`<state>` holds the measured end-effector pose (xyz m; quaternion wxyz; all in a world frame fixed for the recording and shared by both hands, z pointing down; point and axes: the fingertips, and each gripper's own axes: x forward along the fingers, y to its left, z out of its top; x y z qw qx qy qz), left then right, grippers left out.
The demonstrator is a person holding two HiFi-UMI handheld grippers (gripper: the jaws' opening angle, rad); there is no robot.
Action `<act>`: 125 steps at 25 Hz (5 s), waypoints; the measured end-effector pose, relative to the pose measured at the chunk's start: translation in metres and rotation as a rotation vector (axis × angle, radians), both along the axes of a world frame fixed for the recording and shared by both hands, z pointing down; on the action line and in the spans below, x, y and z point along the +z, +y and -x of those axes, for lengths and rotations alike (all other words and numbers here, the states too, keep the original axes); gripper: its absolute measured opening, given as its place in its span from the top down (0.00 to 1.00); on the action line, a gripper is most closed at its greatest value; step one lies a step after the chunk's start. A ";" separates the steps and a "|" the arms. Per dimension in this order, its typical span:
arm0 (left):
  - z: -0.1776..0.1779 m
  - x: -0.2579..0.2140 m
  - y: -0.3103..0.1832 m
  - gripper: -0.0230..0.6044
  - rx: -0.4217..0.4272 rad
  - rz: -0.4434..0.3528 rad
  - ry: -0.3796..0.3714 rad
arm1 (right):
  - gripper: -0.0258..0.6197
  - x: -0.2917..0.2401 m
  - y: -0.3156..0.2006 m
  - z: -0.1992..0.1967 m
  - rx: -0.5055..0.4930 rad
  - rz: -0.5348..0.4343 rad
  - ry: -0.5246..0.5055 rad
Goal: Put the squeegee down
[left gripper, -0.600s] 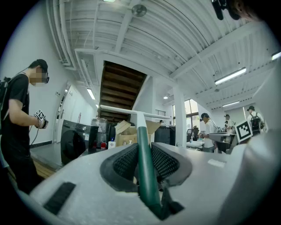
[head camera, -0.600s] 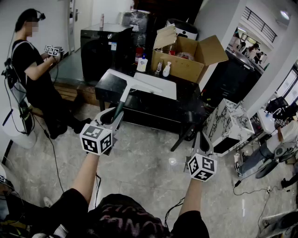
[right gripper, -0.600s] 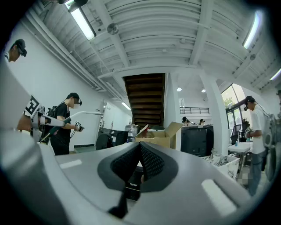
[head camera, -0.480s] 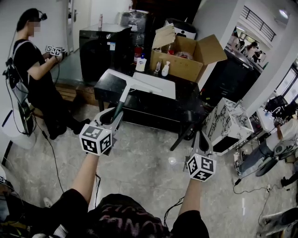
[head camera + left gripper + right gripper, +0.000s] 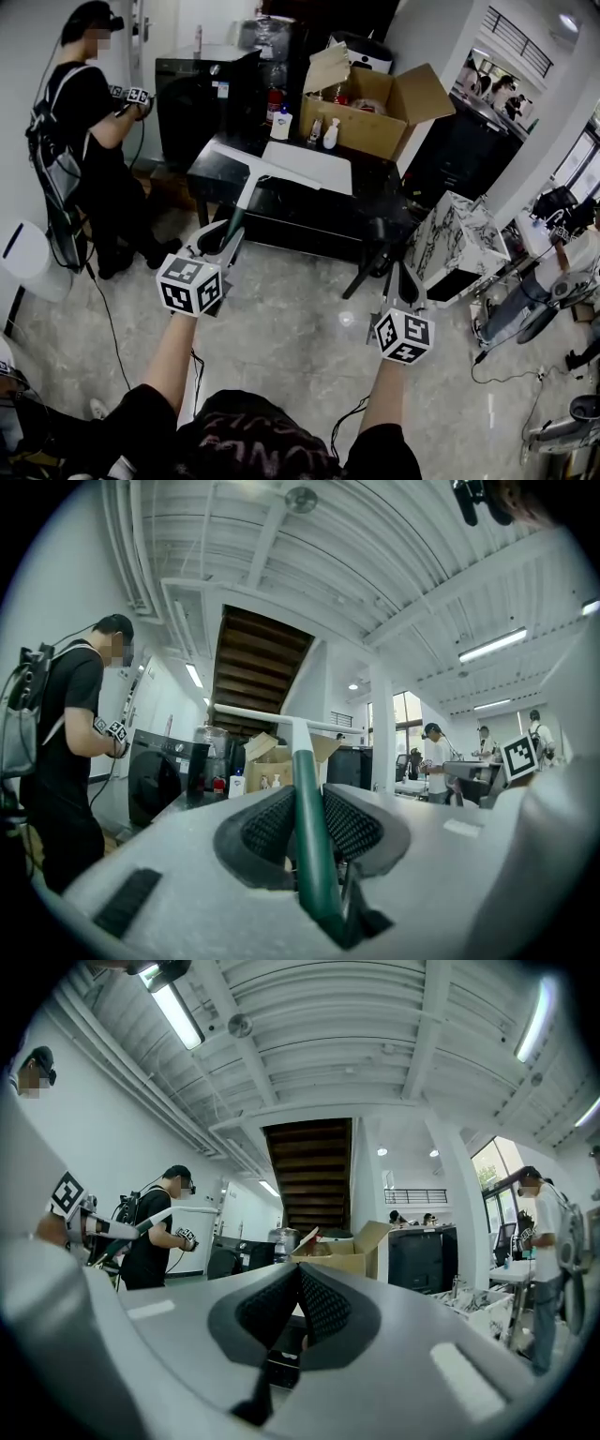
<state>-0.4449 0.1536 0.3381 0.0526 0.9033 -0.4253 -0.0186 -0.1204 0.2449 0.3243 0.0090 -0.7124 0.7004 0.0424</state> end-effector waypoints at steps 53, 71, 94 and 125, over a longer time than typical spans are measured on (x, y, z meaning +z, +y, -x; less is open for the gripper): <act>-0.149 0.062 -0.150 0.80 0.114 0.060 -0.041 | 0.95 0.067 -0.129 -0.134 0.097 0.079 -0.041; -0.301 0.028 -0.241 0.80 0.093 0.021 -0.037 | 0.95 0.037 -0.231 -0.272 0.052 0.043 -0.038; -0.349 0.049 -0.338 0.80 0.086 0.032 -0.058 | 0.95 0.060 -0.328 -0.313 0.029 0.068 -0.030; -0.444 0.106 -0.566 0.80 0.158 0.188 -0.053 | 0.95 0.079 -0.568 -0.384 0.050 0.139 -0.032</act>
